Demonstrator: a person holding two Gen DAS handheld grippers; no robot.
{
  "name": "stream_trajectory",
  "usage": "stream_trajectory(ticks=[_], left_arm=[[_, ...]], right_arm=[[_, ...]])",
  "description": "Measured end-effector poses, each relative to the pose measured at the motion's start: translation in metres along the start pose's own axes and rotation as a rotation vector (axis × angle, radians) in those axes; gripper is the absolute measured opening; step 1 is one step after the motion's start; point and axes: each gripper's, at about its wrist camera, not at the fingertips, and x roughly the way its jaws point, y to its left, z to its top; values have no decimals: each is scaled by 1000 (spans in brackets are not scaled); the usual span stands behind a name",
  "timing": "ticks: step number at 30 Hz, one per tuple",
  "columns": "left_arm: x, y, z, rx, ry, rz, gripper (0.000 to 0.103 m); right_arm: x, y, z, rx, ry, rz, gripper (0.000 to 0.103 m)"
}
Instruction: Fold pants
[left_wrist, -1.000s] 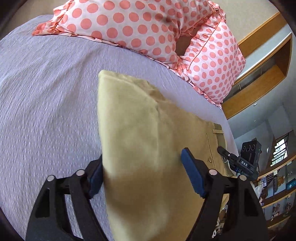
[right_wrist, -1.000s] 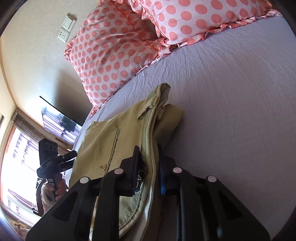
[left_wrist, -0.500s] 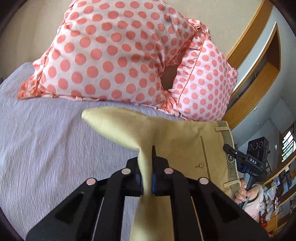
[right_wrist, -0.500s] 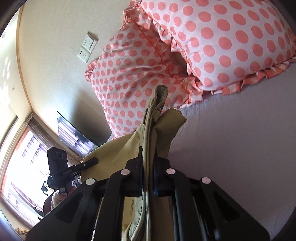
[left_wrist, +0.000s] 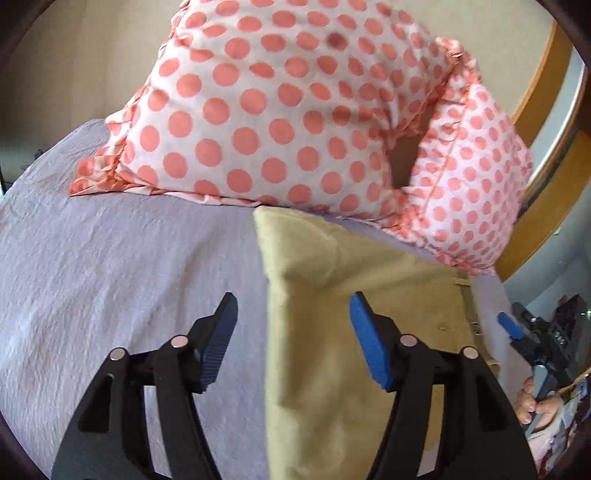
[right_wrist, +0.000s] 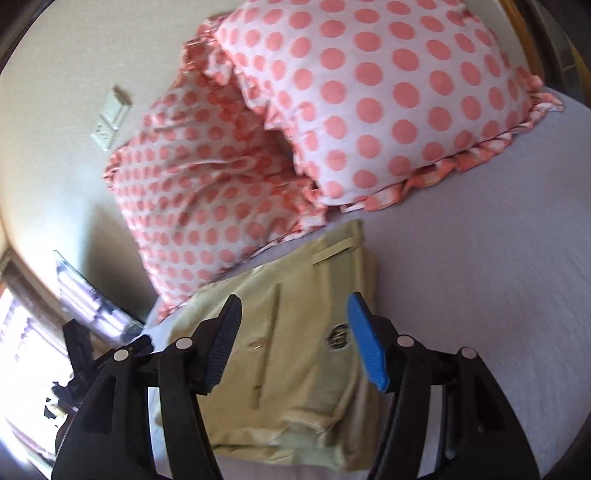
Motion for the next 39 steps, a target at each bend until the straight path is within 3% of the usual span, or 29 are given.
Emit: stream_trajectory(ticks=[3, 5, 6, 7, 9, 12, 14, 17, 21, 24, 35, 39], left_arm=[[1, -27, -9, 30, 42, -140, 81], [24, -38, -19, 40, 122, -132, 83], [40, -39, -24, 35, 177, -92, 83], [55, -37, -31, 18, 231, -59, 81], [50, -37, -40, 28, 184, -30, 80], [24, -47, -55, 81, 147, -4, 81], [1, -53, -71, 126, 106, 21, 93], [-29, -57, -106, 163, 53, 78, 101], [-51, -59, -150, 204, 15, 174, 101], [-57, -57, -170, 205, 15, 191, 101], [-54, -69, -203, 295, -33, 339, 101], [-55, -69, -206, 273, -69, 349, 101]], right_arm=[[21, 9, -11, 17, 111, 51, 78], [37, 2, -19, 57, 164, -51, 79], [44, -5, -22, 85, 186, -89, 79], [42, -7, -24, 95, 165, -76, 79], [32, 4, -28, 49, 168, -160, 80], [1, 37, -50, -158, 77, -305, 102], [-21, 58, -75, -282, -1, -329, 102], [-35, 77, -116, -372, -28, -307, 102], [-29, 83, -156, -399, -5, -334, 102], [-22, 84, -176, -431, -2, -389, 102], [-9, 87, -205, -479, -38, -472, 102], [-9, 87, -208, -470, -59, -489, 102]])
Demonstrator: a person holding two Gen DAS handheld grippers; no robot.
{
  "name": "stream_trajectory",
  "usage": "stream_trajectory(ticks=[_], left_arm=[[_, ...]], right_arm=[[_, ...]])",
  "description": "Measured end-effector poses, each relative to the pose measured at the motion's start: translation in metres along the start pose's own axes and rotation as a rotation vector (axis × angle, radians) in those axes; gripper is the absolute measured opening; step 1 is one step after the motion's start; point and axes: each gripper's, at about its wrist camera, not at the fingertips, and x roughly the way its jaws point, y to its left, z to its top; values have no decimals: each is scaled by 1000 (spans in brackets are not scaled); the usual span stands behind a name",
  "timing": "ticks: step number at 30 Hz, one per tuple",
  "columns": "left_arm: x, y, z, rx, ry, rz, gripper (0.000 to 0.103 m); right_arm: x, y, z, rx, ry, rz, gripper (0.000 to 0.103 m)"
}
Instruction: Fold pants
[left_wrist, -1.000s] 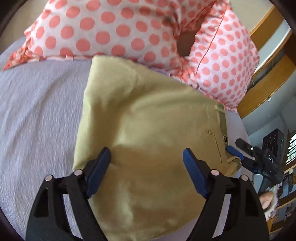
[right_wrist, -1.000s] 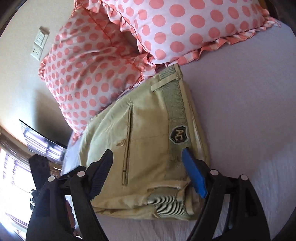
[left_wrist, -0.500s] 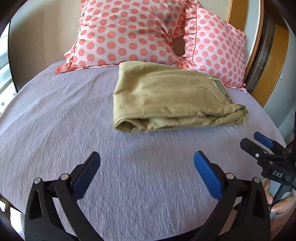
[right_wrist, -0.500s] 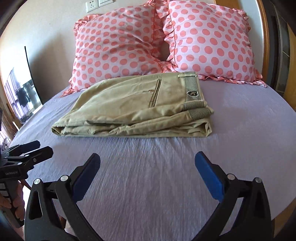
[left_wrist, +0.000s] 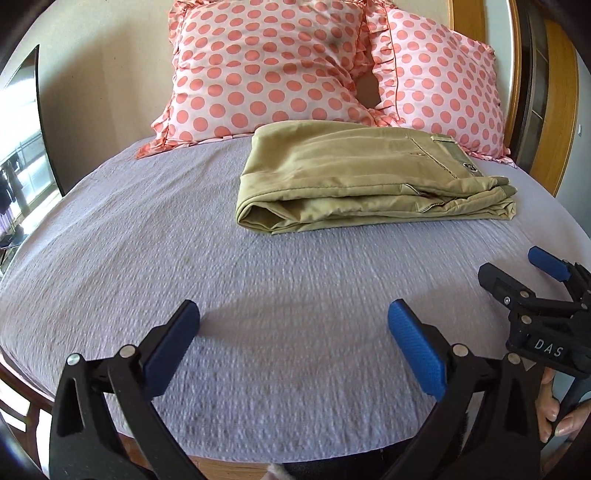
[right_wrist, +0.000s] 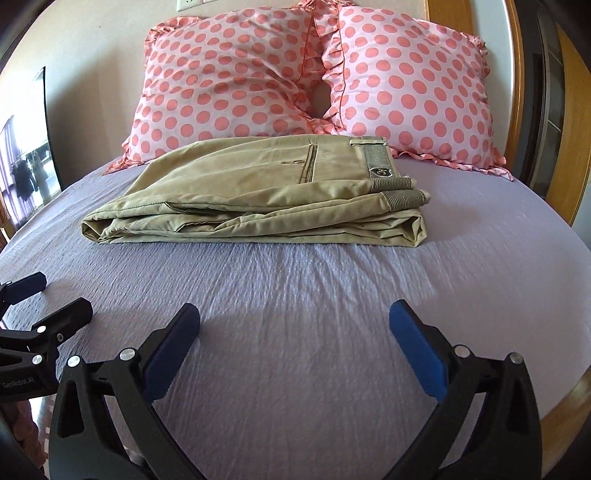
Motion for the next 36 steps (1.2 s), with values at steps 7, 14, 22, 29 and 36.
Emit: stream_trajectory(ticks=[7, 14, 22, 29, 36], left_arm=[[-1, 0, -1, -1, -13, 9, 101], [-1, -1, -1, -1, -17, 9, 101], [-1, -1, -1, -1, -17, 9, 101], [0, 0, -1, -1, -18, 9, 101], [0, 0, -1, -1, -18, 9, 101]], right_arm=[[-1, 1, -3, 11, -21, -18, 102], [-2, 0, -3, 14, -27, -22, 102], [-3, 1, -5, 20, -35, -34, 102], [-3, 1, -5, 20, -35, -35, 102], [-3, 1, -5, 20, -35, -35, 102]])
